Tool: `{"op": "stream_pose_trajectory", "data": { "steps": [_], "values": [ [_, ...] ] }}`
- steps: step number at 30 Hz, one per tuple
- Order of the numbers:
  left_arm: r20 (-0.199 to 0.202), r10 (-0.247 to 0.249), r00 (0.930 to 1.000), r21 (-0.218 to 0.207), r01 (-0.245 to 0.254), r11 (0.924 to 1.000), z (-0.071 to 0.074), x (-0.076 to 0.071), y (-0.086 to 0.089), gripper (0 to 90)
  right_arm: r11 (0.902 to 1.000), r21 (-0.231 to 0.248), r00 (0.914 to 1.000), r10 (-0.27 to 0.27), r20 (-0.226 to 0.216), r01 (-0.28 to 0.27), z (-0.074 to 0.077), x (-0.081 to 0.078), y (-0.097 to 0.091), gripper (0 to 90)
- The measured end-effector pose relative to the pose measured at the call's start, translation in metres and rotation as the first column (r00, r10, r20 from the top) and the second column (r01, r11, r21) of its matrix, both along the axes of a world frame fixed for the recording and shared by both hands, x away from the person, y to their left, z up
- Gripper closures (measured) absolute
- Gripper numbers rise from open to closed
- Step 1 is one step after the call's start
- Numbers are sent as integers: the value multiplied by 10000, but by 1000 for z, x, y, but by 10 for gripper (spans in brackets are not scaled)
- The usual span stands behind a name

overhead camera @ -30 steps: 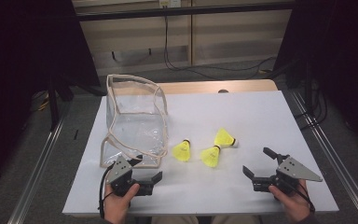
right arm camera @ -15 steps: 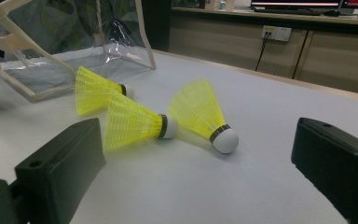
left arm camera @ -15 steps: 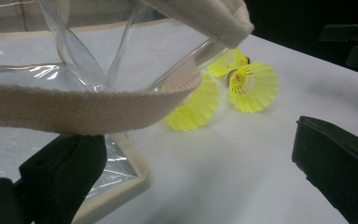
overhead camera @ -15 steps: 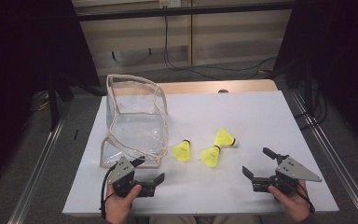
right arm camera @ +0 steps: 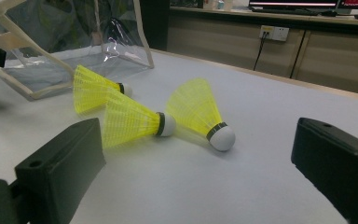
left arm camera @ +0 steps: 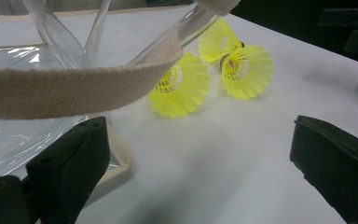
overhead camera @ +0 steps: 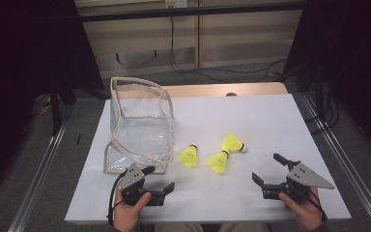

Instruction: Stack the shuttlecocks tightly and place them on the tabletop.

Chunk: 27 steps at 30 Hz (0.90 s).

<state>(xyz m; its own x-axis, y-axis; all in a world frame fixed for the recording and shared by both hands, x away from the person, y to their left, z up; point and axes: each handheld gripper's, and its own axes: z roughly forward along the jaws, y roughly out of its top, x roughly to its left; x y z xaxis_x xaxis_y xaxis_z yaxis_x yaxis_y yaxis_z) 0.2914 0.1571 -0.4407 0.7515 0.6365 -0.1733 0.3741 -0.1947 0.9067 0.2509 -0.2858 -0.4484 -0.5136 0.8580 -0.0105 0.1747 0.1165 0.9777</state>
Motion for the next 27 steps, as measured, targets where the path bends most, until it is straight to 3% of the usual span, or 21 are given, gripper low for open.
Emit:
{"op": "stream_pose_trajectory", "data": {
  "steps": [12, 17, 27],
  "values": [
    [15, -421, 9991, 40, 421, 9991, 1, 2, -23, 48, 9999, -119, 10000, 20, 37, -20, 1, 0, 2, 18],
    [25, -372, 9993, -46, 372, 9993, 1, 2, -31, 44, 9999, -129, 10000, 53, 12, -52, 1, 0, 2, 19],
    [47, -770, 9970, -316, 771, 9965, 2, 0, -48, 41, 9999, -114, 10000, 79, 7, -79, 1, 0, 2, 19]
  ]
}}
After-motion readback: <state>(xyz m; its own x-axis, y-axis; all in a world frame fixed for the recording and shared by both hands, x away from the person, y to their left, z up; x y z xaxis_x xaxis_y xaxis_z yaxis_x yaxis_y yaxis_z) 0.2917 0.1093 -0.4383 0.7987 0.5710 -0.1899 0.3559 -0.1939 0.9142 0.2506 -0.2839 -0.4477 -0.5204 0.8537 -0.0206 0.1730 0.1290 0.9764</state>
